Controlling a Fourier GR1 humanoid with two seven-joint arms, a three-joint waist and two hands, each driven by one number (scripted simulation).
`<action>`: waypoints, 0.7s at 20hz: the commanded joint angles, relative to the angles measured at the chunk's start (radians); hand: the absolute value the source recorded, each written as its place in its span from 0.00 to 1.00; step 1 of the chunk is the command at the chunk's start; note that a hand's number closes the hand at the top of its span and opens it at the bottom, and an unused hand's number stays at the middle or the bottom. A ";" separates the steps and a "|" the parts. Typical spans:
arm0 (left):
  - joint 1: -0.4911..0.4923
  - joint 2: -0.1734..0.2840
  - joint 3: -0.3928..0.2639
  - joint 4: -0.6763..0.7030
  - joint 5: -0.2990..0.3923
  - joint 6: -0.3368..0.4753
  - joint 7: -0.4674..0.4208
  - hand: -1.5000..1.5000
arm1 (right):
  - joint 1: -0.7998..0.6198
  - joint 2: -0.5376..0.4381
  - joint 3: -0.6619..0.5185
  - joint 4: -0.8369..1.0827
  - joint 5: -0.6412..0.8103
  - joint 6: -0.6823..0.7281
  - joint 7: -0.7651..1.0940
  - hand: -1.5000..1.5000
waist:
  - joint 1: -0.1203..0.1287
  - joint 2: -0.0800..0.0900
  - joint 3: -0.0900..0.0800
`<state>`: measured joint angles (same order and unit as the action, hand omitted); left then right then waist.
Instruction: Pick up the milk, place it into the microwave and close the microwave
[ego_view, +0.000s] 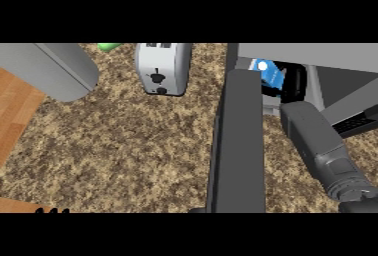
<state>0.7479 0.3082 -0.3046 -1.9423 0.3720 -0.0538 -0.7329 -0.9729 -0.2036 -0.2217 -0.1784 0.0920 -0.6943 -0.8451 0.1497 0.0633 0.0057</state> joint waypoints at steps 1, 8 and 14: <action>-0.011 0.001 0.000 0.009 0.008 -0.014 -0.003 0.00 | -0.022 -0.023 -0.021 0.003 -0.002 -0.123 -0.016 1.00 | 0.007 0.006 0.000; -0.052 -0.002 0.007 0.028 0.006 -0.003 0.022 0.00 | -0.060 -0.014 -0.017 0.018 0.024 -0.181 0.004 1.00 | 0.021 0.013 0.000; -0.076 0.007 0.010 0.034 -0.012 -0.011 0.015 0.00 | 0.068 -0.094 0.107 0.176 0.169 -0.472 0.323 0.00 | 0.042 0.032 -0.011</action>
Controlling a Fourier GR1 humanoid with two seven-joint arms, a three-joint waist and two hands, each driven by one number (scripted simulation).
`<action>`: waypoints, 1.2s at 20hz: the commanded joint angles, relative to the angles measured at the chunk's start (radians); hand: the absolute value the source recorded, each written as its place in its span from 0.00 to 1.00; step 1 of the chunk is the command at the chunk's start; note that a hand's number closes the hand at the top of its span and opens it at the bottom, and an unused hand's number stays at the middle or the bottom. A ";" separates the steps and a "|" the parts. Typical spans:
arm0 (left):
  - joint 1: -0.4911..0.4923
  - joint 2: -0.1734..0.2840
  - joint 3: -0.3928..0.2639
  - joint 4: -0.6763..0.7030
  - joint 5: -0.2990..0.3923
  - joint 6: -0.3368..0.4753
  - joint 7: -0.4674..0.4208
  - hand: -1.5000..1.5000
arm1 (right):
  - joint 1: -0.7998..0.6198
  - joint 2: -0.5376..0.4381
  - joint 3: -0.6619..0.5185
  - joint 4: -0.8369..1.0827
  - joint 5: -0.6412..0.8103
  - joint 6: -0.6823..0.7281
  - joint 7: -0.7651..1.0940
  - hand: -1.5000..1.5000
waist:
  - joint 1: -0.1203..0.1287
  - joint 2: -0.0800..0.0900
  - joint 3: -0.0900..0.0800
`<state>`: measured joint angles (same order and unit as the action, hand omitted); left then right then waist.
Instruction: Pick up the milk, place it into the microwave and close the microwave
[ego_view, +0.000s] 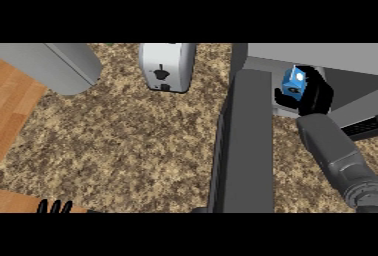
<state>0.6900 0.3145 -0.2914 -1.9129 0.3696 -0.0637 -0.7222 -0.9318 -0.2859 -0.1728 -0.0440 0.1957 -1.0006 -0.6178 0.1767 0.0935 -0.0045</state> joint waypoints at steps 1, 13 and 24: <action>-0.017 0.009 0.013 0.015 -0.004 -0.007 -0.004 0.00 | 0.031 -0.004 0.066 0.042 0.072 -0.175 0.125 0.00 | 0.026 0.001 0.001; -0.057 0.002 0.010 0.040 -0.012 0.000 0.016 0.00 | -0.096 0.141 0.144 0.026 0.145 0.139 0.032 0.00 | 0.023 -0.014 0.013; -0.045 -0.010 0.011 0.018 -0.006 0.013 0.018 0.00 | -0.064 0.192 0.035 -0.069 0.033 0.343 -0.090 0.00 | -0.028 -0.029 0.015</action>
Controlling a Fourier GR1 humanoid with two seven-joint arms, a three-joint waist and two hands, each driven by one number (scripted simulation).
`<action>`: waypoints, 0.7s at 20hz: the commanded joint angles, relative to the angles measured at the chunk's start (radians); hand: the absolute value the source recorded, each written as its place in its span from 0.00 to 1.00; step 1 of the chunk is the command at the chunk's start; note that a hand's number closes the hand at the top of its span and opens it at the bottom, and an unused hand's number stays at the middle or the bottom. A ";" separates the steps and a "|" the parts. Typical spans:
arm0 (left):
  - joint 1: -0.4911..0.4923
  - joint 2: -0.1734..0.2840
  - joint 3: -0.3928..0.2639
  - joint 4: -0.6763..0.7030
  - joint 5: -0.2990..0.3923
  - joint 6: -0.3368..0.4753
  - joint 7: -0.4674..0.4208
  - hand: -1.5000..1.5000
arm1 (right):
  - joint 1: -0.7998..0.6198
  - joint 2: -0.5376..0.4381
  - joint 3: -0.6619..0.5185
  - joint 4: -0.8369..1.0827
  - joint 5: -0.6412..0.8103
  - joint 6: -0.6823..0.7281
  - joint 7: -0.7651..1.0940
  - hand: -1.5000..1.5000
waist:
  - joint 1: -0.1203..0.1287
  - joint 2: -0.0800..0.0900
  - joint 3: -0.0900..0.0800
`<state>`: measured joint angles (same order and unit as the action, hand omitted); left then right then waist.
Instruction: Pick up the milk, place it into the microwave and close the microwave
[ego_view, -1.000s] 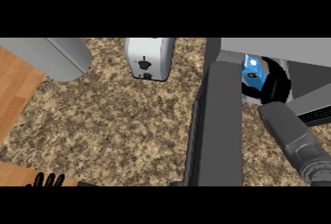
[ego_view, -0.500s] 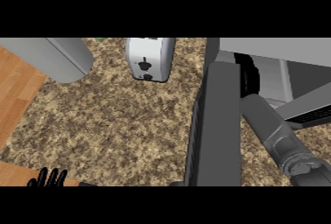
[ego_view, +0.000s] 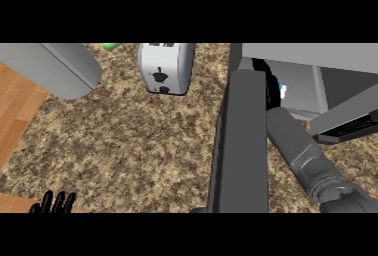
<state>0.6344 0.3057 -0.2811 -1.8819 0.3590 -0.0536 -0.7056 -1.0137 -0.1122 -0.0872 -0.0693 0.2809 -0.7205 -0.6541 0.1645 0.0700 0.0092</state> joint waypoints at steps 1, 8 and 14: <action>0.009 0.009 0.022 0.014 0.019 -0.012 -0.008 0.00 | 0.011 0.002 -0.061 -0.049 -0.064 0.120 -0.063 0.00 | -0.021 -0.008 0.000; 0.039 -0.002 -0.003 -0.015 -0.011 0.006 -0.013 0.00 | 0.101 0.004 -0.144 -0.065 -0.155 0.335 -0.181 0.00 | -0.064 -0.027 -0.002; 0.042 0.016 0.018 -0.038 0.017 -0.001 0.020 0.00 | 0.195 0.032 -0.169 -0.049 -0.180 0.425 -0.290 0.00 | -0.081 -0.032 -0.003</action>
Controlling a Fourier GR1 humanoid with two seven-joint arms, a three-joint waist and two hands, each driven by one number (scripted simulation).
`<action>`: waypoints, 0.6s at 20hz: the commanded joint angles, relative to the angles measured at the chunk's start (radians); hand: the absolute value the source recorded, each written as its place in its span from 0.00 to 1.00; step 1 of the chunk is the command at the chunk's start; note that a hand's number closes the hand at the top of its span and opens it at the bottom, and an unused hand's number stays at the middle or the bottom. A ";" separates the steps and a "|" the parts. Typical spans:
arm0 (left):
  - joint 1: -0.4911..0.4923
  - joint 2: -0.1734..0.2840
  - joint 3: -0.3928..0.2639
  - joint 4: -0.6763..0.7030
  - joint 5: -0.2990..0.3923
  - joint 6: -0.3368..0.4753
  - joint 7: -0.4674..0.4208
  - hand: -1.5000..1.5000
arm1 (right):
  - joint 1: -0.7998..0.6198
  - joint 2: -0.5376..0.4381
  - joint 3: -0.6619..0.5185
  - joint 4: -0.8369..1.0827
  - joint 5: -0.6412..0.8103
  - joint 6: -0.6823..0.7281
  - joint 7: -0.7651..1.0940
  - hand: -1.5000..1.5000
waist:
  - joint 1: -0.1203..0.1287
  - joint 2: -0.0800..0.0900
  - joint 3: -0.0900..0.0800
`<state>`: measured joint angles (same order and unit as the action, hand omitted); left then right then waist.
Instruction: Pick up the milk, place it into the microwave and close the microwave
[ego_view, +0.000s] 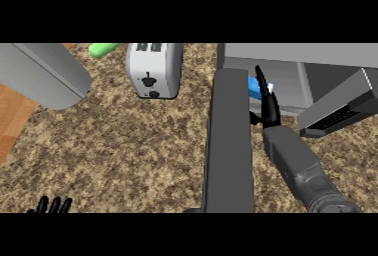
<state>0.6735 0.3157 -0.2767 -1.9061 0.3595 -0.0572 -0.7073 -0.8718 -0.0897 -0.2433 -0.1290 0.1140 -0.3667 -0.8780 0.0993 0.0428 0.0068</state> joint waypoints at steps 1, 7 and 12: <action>0.053 -0.009 -0.029 -0.021 -0.018 0.003 -0.012 0.00 | 0.013 0.000 -0.027 0.003 -0.027 0.075 -0.034 0.00 | -0.014 -0.013 -0.002; 0.039 -0.039 -0.052 -0.011 -0.046 0.033 -0.002 0.00 | 0.128 0.012 -0.027 -0.004 -0.024 0.137 -0.182 0.00 | -0.037 -0.016 -0.002; 0.025 -0.023 -0.026 0.017 -0.047 0.032 0.024 0.00 | 0.201 0.009 -0.017 -0.012 -0.025 0.271 -0.221 0.00 | -0.070 -0.032 -0.005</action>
<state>0.7171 0.2981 -0.3007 -1.9306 0.3302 -0.0281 -0.6877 -0.7251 -0.0885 -0.2672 -0.1417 0.0874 -0.1897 -1.0250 0.0462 0.0178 0.0033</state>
